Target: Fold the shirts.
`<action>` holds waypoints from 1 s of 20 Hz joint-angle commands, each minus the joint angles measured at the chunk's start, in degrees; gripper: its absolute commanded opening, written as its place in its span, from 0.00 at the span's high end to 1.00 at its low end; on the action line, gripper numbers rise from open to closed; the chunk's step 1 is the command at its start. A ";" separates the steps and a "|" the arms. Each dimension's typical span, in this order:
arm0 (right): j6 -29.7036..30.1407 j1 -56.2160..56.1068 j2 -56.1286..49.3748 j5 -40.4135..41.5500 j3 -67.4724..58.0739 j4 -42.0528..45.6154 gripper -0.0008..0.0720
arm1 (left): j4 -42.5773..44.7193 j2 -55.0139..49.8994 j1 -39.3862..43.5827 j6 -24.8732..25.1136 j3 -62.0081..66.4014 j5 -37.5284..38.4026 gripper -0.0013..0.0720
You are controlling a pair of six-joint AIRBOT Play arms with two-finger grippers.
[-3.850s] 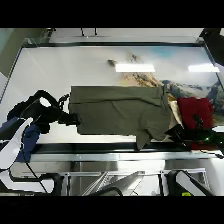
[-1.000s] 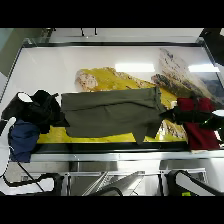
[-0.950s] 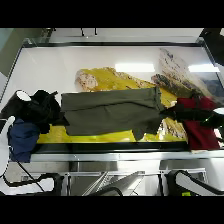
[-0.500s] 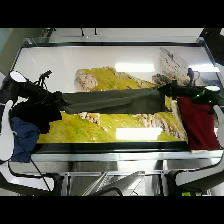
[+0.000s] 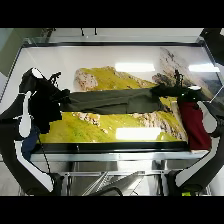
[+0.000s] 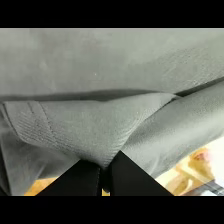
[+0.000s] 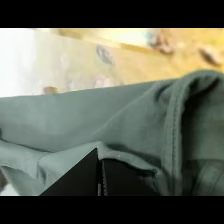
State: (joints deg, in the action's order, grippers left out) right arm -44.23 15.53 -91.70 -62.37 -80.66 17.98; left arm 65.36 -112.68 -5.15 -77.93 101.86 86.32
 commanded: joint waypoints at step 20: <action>-10.16 -0.42 -0.26 -4.59 -0.96 22.12 0.10 | -3.96 -2.45 -1.22 -4.11 14.21 11.26 0.70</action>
State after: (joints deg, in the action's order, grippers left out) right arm -54.26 17.39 -90.70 -67.05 -81.76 38.96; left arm 62.57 -115.13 -7.22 -81.32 116.03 97.17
